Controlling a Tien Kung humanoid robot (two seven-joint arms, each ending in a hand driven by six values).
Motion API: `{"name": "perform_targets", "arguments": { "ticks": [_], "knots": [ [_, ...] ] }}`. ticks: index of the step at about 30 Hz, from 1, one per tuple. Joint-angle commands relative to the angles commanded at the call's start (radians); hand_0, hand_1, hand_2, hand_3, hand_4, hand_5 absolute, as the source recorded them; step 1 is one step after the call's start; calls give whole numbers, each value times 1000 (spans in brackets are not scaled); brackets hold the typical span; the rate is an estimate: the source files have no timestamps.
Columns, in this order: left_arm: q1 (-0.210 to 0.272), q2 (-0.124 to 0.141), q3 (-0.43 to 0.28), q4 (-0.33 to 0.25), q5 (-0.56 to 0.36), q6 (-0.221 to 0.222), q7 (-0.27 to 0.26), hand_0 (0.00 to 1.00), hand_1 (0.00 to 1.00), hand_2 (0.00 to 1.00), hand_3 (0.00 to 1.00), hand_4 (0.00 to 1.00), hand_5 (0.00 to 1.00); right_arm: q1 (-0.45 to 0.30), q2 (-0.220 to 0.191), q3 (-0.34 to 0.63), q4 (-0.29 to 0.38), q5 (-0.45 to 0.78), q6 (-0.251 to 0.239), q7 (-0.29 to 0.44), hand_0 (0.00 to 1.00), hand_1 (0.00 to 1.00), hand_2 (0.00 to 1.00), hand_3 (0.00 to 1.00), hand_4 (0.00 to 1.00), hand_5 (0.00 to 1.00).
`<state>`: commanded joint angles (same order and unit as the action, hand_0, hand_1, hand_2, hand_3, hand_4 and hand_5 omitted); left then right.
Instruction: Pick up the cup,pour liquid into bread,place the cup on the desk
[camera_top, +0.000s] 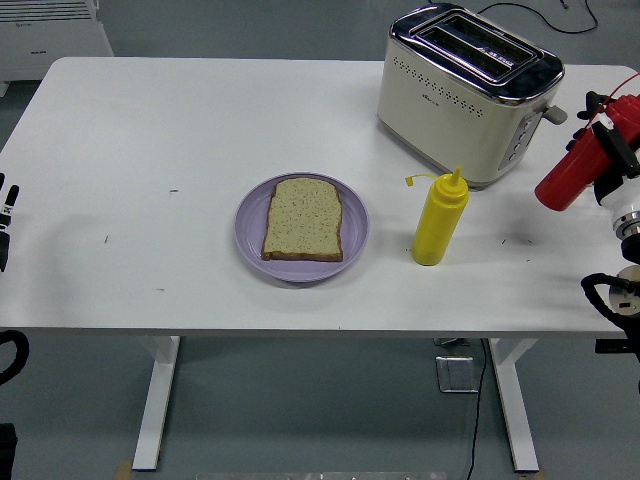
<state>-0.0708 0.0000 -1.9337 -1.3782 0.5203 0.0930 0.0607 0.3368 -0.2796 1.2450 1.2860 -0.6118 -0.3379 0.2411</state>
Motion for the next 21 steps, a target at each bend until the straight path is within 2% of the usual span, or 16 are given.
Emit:
{"name": "perform_targets", "arguments": {
  "ticks": [11,12,21],
  "knots": [
    [-3,0,2,0,0,0,0,778,732,727,660,524,927,-14,0,-141,-29,-182,-72,112,161,259,354,405,669,129],
    [-4,0,1,0,0,0,0,777,731,727,660,524,928,-14,1,-149,-31,-192,-77,118,194,262,359,405,667,130],
    [-3,0,0,1,0,0,-1,778,731,727,660,524,927,-14,13,-216,-69,-197,-110,177,217,259,366,408,665,135]
  ]
}}
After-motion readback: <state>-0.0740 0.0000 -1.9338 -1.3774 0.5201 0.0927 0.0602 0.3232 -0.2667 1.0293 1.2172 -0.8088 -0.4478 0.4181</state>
